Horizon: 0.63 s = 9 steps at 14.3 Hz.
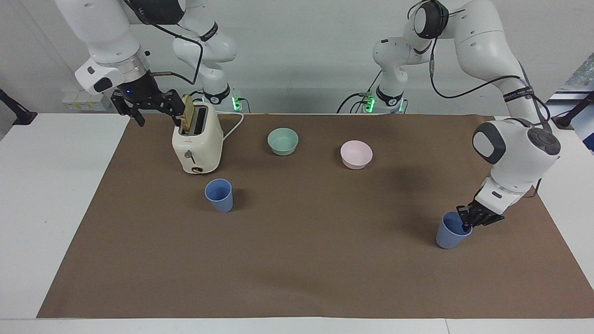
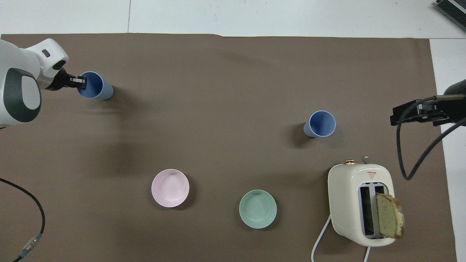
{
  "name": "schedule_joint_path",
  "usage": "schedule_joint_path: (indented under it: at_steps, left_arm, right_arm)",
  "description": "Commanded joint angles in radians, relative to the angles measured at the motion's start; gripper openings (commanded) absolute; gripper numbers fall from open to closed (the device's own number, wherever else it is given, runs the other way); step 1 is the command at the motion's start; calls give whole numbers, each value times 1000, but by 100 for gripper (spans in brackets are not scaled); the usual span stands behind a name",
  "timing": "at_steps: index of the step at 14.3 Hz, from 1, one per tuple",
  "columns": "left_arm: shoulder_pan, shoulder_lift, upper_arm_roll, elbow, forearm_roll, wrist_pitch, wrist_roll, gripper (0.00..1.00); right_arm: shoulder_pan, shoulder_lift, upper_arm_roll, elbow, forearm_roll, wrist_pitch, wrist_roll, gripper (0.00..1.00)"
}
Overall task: Stack blue cups with both arms
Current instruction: 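Carry the blue cup with the left gripper toward the table center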
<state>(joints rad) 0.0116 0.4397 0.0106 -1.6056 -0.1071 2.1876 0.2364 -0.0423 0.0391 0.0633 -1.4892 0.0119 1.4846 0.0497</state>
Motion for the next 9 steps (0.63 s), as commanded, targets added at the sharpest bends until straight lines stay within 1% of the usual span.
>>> schedule_joint_path:
  at_steps: [1, 2, 4, 7, 9]
  left_arm:
    - [-86, -88, 11, -22, -14, -124, -41, 0]
    - [-132, -108, 12, -31, -6, -158, -114, 0]
    - [-240, -142, 12, -95, -5, -132, -248, 0]
    - [-384, -216, 8, -239, -5, -4, -401, 0]
    - [-459, -255, 8, -318, -5, 69, -486, 0]
  right_arm:
    - [-7, -24, 7, -31, -6, 17, 4, 100]
    - [-7, -25, 7, -31, -6, 17, 4, 100]
    - [-7, -25, 7, -31, -6, 17, 4, 100]
    - [-7, -25, 7, -32, -6, 14, 4, 100]
    - [-7, -25, 7, -31, -6, 14, 4, 100]
